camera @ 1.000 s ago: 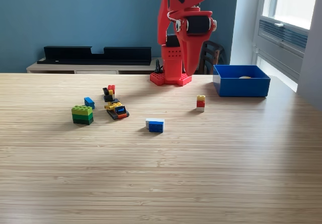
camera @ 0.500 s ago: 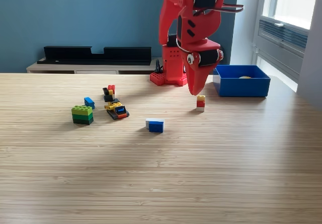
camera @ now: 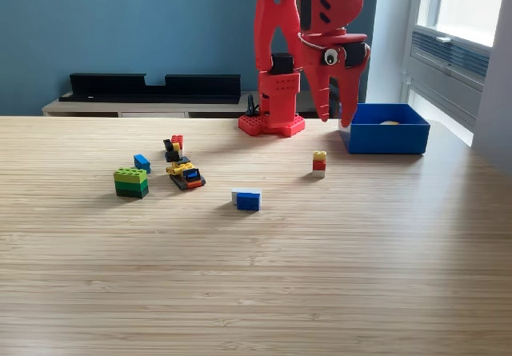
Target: Grasp a lego block and put it in the bin.
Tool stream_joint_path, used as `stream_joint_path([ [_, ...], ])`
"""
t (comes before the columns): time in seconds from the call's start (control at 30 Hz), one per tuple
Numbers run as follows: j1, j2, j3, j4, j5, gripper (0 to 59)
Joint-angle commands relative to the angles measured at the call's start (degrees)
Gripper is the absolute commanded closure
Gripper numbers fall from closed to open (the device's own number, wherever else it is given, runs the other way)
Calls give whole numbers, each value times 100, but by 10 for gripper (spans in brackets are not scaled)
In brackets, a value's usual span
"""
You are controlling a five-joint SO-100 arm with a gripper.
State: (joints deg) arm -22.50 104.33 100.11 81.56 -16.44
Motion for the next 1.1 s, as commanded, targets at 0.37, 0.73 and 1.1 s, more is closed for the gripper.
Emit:
stream_joint_path([
  [0.37,-26,1046,1925,-923,-255,329],
  [0.73,193,1011,2575,-1793,-88,344],
  [1.1,281,1002,2997,-2558,1037,373],
])
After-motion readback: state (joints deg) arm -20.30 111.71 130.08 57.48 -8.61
